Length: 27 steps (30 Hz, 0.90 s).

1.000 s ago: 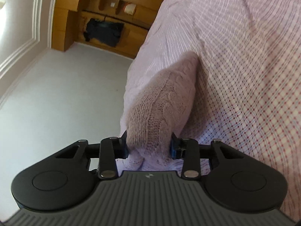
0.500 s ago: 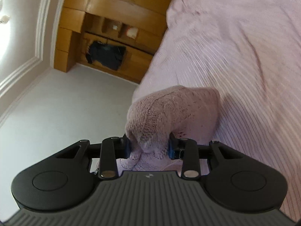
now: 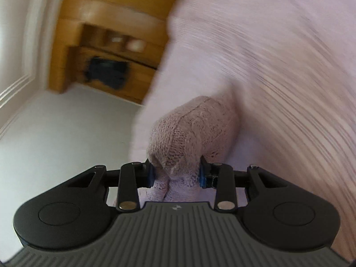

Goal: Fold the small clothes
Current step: 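Lift the gripped side edge with both grippers and fold it over the bundle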

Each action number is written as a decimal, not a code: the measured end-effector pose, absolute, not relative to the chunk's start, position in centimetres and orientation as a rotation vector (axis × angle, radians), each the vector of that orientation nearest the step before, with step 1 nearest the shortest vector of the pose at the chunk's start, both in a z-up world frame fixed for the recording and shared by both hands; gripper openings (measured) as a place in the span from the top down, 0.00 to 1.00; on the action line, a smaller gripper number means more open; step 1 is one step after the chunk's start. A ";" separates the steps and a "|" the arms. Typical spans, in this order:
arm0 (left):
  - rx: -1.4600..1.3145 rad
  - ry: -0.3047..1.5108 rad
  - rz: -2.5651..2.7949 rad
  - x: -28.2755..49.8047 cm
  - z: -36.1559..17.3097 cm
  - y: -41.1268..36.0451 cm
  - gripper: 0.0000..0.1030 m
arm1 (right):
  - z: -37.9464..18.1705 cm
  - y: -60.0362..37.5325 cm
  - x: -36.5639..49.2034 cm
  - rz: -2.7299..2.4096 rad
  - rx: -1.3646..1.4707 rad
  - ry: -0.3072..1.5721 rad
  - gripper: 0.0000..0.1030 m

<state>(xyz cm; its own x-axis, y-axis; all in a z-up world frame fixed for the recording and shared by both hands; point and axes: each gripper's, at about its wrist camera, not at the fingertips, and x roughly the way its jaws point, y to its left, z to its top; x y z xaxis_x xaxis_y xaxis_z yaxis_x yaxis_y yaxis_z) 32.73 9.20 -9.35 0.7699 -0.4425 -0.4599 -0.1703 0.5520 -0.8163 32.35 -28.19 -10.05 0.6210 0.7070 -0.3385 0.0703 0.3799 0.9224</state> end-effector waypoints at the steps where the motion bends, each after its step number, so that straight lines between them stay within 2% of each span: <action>1: -1.030 0.705 -0.181 32.0 -10.4 9.2 0.66 | -11.3 -28.7 31.2 0.454 1.160 0.834 0.63; 3: -1.078 0.705 -0.170 30.6 -11.4 9.3 0.66 | -11.6 -29.0 30.3 0.435 1.211 0.851 0.63; 6: -1.098 0.697 -0.169 29.3 -10.9 9.3 0.66 | -9.1 -29.0 29.0 0.479 1.129 0.813 0.64; 13: -0.981 0.722 -0.185 25.2 -8.8 8.6 0.66 | -9.2 -30.6 25.1 0.479 1.167 0.860 0.64; 27: -0.939 0.779 -0.121 22.7 -10.9 6.4 0.66 | -9.9 -31.7 25.2 0.472 1.006 0.990 0.64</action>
